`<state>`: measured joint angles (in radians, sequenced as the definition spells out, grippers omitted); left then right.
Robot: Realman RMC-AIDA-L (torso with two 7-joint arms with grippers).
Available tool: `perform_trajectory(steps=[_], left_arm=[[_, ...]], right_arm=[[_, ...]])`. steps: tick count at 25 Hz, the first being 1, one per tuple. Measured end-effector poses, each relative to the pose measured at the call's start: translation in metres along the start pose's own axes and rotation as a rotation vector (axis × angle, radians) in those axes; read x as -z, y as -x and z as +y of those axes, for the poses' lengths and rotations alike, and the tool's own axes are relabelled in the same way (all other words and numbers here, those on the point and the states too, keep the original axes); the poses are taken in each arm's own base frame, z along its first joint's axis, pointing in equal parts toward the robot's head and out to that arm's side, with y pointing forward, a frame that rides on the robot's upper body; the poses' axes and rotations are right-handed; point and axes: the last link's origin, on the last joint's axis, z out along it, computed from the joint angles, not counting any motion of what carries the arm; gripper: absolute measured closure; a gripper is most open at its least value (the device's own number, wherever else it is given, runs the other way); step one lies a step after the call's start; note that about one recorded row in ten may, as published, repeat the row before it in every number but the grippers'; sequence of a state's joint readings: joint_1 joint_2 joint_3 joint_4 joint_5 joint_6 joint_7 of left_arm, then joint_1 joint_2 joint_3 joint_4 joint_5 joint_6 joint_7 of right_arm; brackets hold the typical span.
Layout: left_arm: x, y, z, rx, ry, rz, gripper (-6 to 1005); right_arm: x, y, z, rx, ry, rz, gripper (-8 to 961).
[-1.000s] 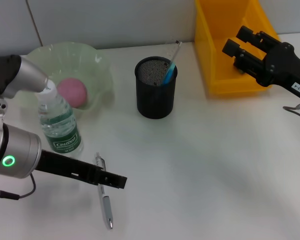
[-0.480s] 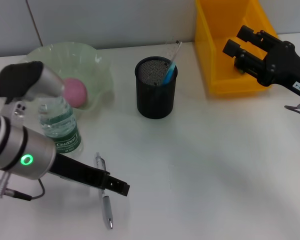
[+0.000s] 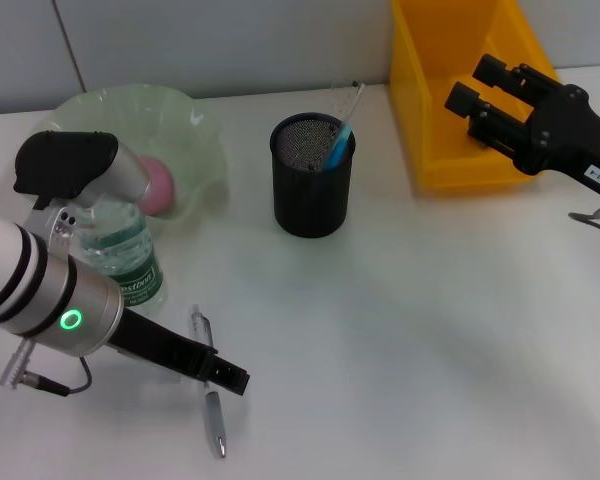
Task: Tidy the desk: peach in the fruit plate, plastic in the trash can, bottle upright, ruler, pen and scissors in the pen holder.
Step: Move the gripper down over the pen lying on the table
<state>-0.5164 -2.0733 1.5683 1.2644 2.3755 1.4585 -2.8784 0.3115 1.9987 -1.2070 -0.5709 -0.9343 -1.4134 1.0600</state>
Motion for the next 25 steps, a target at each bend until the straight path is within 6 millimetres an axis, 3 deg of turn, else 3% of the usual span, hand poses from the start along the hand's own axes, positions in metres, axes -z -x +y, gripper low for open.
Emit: perform_trajectory(steps=[25], left_arm=[[-0.0021,-0.0060,0.0028,-0.070,-0.055,-0.044,314]], right_arm=[[0.0031,0.0005,-0.0018,-0.024,-0.016,-0.005,344]])
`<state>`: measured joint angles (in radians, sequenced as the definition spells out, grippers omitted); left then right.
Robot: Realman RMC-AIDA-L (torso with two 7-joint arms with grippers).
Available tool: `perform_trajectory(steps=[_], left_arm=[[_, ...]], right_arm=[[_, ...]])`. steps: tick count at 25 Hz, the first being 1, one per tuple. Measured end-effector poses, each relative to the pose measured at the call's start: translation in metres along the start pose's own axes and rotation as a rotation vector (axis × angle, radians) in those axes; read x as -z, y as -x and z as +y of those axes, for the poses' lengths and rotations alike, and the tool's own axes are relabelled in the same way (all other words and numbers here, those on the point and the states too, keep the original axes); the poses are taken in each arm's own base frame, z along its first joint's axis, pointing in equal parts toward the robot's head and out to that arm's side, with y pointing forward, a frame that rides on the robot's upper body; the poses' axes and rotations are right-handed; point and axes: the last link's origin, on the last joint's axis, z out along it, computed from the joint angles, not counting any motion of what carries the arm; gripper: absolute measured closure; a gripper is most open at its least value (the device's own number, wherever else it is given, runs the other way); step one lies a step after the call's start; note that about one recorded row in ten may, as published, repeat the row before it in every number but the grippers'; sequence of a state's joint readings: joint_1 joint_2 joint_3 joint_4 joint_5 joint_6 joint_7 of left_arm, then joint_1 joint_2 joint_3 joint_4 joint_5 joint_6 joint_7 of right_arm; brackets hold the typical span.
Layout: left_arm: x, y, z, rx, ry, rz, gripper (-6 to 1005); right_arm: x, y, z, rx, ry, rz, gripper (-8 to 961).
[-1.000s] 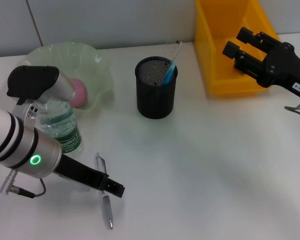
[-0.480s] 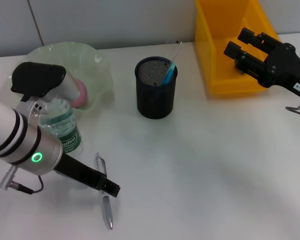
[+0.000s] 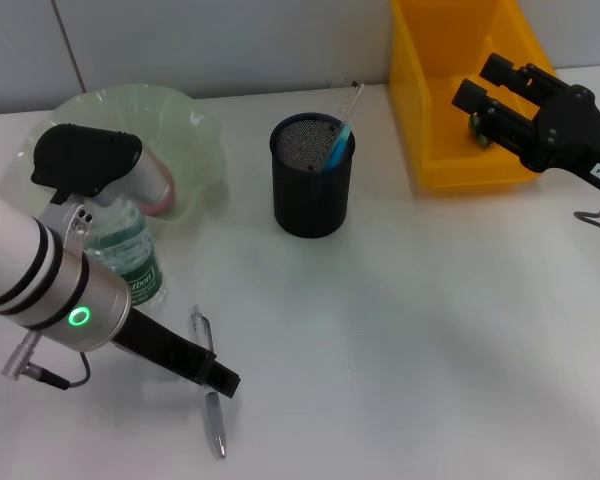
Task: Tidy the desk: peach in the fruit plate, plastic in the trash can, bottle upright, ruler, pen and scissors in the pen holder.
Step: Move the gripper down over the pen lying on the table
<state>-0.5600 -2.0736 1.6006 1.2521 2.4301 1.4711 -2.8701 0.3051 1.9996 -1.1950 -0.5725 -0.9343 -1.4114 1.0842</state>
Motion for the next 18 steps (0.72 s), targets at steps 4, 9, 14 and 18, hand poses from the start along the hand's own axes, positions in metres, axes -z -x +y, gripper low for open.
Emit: perform_trajectory(steps=[4,9,14,18], left_arm=[[-0.0003,0.0003,0.0004,-0.001,0.001,-0.003,317],[-0.0006,0.0012,0.0009,-0.003,0.003,-0.009,320],[-0.0010,0.0015,0.0015,-0.005,0.004,-0.011,323],[-0.0016,0.0012,0.0022,-0.009,0.003,-0.011,325]], right_arm=[[-0.0004,-0.0001,0.0005,-0.001,0.002,-0.002,344],[-0.0009,0.0007,0.0012,-0.009,0.006,-0.005,344],[-0.0010,0.0010,0.0013,-0.011,0.008,-0.006,343],[-0.0010,0.0007,0.0016,-0.012,0.008,-0.006,343]])
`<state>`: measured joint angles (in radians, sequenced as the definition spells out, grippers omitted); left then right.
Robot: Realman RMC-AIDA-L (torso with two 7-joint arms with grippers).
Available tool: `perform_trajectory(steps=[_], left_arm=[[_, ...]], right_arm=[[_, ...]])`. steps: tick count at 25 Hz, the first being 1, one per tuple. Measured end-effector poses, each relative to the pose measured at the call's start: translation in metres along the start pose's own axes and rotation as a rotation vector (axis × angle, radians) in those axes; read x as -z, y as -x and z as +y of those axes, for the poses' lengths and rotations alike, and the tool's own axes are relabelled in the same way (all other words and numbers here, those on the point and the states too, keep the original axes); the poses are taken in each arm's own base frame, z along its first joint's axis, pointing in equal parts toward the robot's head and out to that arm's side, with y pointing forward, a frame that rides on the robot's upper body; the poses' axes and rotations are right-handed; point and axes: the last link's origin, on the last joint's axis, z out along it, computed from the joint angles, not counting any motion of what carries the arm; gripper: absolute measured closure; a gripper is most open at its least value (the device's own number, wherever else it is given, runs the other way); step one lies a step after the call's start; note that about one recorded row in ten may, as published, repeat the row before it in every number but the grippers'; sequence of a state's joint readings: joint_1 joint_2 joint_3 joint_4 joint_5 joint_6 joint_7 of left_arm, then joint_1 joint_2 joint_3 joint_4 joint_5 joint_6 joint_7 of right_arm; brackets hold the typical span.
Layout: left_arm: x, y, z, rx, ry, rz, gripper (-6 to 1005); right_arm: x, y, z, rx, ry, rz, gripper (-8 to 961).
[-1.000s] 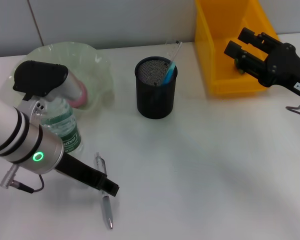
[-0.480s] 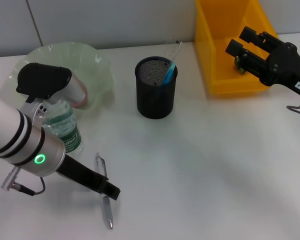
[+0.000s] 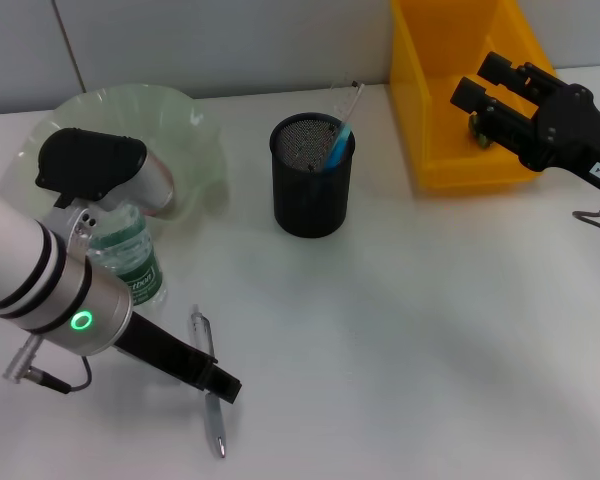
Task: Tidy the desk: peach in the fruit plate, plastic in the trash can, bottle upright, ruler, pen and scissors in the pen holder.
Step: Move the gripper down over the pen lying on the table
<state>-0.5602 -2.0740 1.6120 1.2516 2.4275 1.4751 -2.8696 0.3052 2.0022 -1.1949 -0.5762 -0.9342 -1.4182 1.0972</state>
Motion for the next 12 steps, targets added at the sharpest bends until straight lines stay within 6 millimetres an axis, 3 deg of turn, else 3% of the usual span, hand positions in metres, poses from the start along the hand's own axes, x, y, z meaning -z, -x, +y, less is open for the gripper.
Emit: perform_trajectory(steps=[12], left_arm=[[-0.0030,-0.0019,0.0030,-0.018,-0.008,0.003,332]], right_arm=[[0.0014,-0.0012,0.0002,-0.005,-0.002,0.002,344]])
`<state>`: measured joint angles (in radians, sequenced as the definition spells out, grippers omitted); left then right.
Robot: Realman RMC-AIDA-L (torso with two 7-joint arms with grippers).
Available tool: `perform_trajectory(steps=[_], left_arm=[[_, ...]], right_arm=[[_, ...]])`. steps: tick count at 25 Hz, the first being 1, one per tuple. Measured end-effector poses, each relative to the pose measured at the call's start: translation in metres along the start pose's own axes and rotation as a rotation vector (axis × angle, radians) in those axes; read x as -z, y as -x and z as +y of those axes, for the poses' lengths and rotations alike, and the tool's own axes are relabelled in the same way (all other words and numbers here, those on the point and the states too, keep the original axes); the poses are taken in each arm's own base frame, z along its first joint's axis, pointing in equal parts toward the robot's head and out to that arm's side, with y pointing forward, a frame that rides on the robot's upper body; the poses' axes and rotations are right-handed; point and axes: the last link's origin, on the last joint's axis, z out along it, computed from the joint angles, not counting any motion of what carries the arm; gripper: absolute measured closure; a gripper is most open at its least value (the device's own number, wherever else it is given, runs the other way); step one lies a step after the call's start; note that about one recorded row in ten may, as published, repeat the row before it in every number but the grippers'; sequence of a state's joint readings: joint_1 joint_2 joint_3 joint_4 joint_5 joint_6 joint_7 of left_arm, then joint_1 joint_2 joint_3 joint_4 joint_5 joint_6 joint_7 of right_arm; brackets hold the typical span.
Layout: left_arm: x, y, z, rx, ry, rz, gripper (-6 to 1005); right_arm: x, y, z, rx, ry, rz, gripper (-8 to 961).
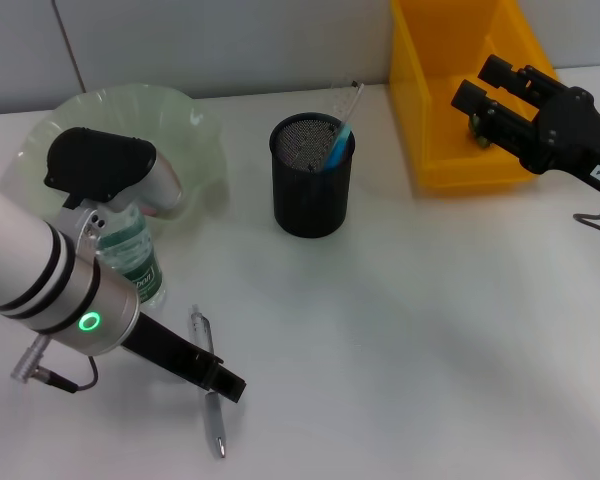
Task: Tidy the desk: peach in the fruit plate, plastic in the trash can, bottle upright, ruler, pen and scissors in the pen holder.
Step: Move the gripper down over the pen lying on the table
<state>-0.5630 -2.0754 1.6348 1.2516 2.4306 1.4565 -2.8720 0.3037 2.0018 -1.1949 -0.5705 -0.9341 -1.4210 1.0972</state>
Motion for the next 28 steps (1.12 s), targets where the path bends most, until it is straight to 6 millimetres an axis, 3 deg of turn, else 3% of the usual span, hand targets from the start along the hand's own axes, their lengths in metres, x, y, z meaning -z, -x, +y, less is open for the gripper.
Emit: perform_trajectory(steps=[28], left_arm=[[-0.0091,-0.0034,0.0044,-0.043,-0.022,-0.023,349]], right_arm=[[0.0003,0.0007,0.0008,-0.010,0.008,-0.002,343]])
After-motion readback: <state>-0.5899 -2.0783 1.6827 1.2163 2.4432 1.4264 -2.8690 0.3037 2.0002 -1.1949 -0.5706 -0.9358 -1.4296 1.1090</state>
